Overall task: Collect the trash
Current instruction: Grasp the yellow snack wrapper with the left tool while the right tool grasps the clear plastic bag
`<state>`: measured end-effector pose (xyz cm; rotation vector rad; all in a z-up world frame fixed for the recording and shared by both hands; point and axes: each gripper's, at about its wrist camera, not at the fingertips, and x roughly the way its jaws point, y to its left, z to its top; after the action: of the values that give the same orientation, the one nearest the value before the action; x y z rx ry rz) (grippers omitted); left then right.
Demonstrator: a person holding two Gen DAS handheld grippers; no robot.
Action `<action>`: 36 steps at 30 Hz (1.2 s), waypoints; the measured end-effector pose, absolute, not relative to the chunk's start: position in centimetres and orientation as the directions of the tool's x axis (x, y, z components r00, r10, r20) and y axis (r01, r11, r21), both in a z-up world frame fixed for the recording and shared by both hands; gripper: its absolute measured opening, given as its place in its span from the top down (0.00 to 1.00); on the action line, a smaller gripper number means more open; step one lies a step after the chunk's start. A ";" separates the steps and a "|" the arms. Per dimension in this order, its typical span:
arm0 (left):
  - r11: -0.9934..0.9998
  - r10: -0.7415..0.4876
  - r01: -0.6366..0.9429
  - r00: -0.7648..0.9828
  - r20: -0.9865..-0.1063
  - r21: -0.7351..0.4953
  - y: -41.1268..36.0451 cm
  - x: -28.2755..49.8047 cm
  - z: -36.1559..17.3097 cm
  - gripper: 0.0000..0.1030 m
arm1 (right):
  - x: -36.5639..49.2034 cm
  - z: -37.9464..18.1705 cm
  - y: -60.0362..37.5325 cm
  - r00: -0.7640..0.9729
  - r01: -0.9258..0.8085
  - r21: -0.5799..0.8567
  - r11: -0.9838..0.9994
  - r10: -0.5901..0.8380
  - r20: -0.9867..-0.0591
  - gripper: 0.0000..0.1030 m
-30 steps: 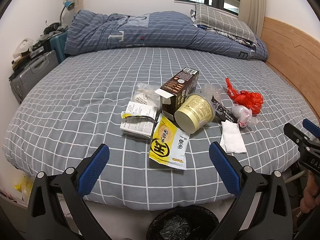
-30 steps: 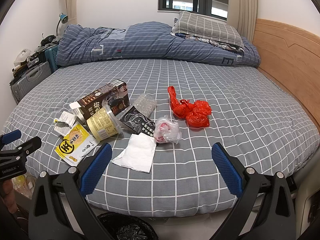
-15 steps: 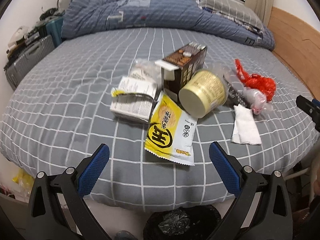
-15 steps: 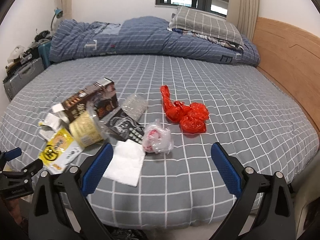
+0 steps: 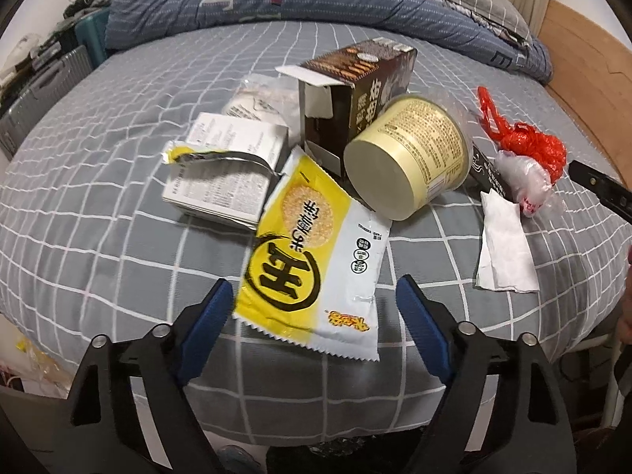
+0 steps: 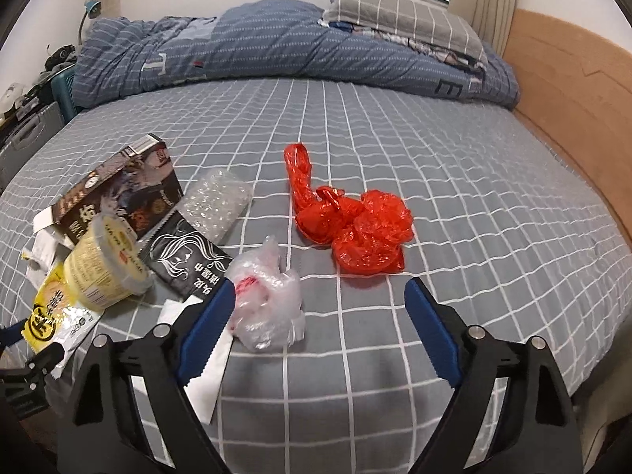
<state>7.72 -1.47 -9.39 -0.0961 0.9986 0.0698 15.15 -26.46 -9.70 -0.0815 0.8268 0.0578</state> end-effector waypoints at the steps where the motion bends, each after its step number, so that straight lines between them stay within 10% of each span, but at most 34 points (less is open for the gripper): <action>1: 0.993 0.011 -0.102 0.538 -0.843 -0.052 -1.5 7.8 -9.5 0.24 | 15.6 -10.1 -26.5 0.667 -0.087 -0.038 0.995 0.030 -0.744 0.20; 19: 0.985 -0.103 -0.072 0.500 -0.860 -0.159 -2.2 8.5 -10.3 0.84 | 18.0 -13.1 -25.2 0.606 -0.112 0.023 0.993 0.087 -0.791 0.32; 36: 0.991 -0.072 -0.059 0.535 -0.842 -0.123 -2.1 7.9 -8.6 0.96 | 17.9 -13.3 -23.8 0.599 -0.120 0.002 0.993 0.074 -0.797 0.27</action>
<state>7.90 -2.13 -8.58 -0.1426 1.0072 -0.0076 17.92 -23.83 -13.26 -0.0537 0.9221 0.1123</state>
